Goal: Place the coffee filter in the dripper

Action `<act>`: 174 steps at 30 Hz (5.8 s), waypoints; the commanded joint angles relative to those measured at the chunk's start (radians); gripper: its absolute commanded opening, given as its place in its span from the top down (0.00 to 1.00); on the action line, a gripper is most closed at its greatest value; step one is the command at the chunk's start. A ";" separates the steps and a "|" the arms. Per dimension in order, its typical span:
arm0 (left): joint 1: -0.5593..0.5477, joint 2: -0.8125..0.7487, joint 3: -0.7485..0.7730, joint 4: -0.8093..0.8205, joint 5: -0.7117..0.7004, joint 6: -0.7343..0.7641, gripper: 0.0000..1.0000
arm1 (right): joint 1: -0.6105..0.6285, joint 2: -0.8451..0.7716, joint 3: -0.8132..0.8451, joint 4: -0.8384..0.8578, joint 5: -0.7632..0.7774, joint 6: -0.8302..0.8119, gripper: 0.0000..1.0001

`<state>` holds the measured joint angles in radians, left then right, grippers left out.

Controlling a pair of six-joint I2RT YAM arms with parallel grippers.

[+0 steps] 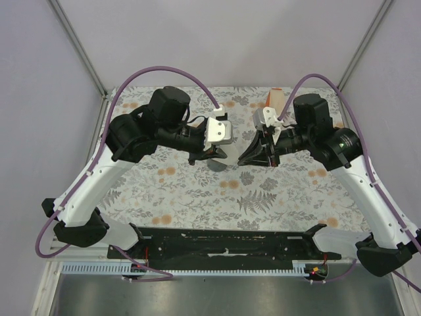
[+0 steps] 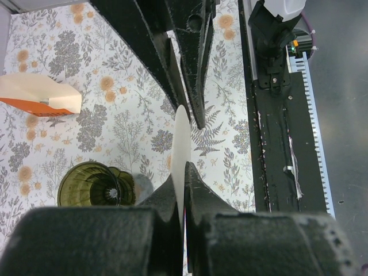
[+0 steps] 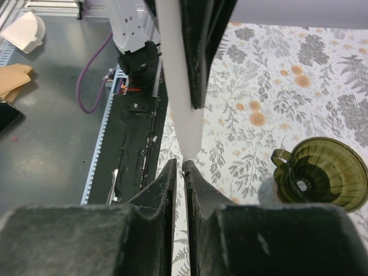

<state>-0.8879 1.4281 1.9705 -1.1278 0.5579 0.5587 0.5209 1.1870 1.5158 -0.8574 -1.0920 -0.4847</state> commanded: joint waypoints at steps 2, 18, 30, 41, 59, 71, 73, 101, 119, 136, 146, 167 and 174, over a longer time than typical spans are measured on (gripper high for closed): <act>-0.005 -0.023 0.022 0.028 0.013 0.007 0.98 | 0.004 -0.009 0.009 0.023 0.081 -0.009 0.84; -0.006 -0.024 0.019 0.025 0.019 0.010 0.98 | 0.004 -0.020 0.006 0.093 0.053 0.024 0.99; -0.006 -0.023 0.016 0.020 0.013 0.020 0.98 | 0.005 -0.035 -0.017 0.072 0.121 -0.021 1.00; -0.006 -0.020 0.021 0.020 0.013 0.020 0.98 | 0.007 -0.035 -0.006 0.061 0.121 -0.040 0.91; -0.011 -0.021 0.021 0.019 0.013 0.021 0.98 | 0.024 -0.033 0.009 0.101 0.086 -0.031 0.89; -0.014 -0.023 0.021 0.033 -0.035 0.023 0.98 | 0.028 -0.046 0.000 0.031 0.035 -0.063 0.82; -0.014 -0.023 0.018 0.031 -0.038 0.024 0.98 | 0.028 -0.041 -0.002 0.024 0.027 -0.061 0.81; -0.019 -0.026 0.018 0.016 -0.016 0.040 0.98 | 0.037 -0.024 0.020 0.090 0.179 -0.025 0.97; -0.026 -0.026 0.019 0.007 -0.021 0.052 0.98 | 0.039 -0.036 0.018 0.104 0.152 -0.028 0.96; -0.029 -0.026 0.016 0.020 -0.056 0.050 0.98 | 0.039 -0.052 -0.003 0.093 0.086 -0.054 0.84; -0.029 -0.026 0.014 0.029 -0.069 0.044 0.98 | 0.050 -0.049 -0.002 0.087 0.063 -0.052 0.82; -0.031 -0.024 0.018 0.034 -0.088 0.044 0.98 | 0.054 -0.079 -0.085 0.176 0.110 0.012 0.76; -0.031 -0.023 0.019 0.039 -0.085 0.038 0.98 | 0.057 -0.082 -0.085 0.185 0.103 0.024 0.75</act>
<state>-0.9115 1.4277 1.9705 -1.1271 0.4789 0.5819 0.5701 1.1271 1.4311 -0.7109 -0.9707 -0.4713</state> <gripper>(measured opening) 0.026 0.248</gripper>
